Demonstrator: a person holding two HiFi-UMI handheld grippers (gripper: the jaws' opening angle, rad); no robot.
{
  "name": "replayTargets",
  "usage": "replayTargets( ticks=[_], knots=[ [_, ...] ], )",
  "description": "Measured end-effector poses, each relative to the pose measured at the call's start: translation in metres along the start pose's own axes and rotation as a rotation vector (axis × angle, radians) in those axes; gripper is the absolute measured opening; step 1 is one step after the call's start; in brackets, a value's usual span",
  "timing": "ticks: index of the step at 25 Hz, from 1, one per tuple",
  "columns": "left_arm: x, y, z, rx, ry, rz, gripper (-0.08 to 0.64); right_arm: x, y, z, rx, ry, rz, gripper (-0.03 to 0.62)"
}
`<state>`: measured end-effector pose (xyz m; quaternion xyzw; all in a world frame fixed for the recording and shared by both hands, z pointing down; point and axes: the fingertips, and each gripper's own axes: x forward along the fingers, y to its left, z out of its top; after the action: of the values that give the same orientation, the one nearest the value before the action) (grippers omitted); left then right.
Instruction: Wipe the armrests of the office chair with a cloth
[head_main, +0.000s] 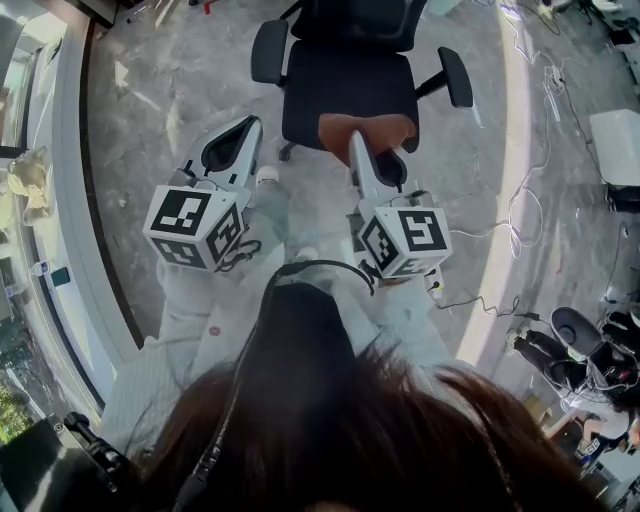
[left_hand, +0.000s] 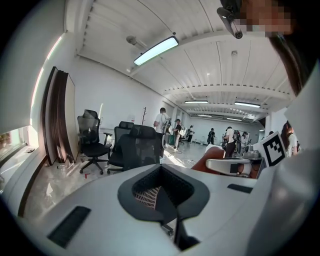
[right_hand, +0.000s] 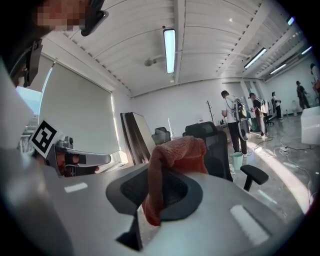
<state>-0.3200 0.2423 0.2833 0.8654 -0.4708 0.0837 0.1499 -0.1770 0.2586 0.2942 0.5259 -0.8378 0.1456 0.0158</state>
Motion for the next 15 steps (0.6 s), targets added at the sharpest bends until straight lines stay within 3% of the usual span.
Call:
replayTargets(
  ticks=[7,12,15],
  knots=[
    [0.073,0.110,0.033,-0.016,0.011,-0.030,0.003,0.142,-0.001,0.006,0.001,0.049,-0.005,0.037],
    [0.127,0.182,0.053,-0.016,0.058,-0.084,0.003,0.252,-0.016,-0.003,0.121,0.082,-0.023,0.037],
    [0.157,0.209,0.055,-0.021,0.099,-0.113,0.003,0.300,-0.025,-0.006,0.143,0.107,-0.048,0.037]
  ],
)
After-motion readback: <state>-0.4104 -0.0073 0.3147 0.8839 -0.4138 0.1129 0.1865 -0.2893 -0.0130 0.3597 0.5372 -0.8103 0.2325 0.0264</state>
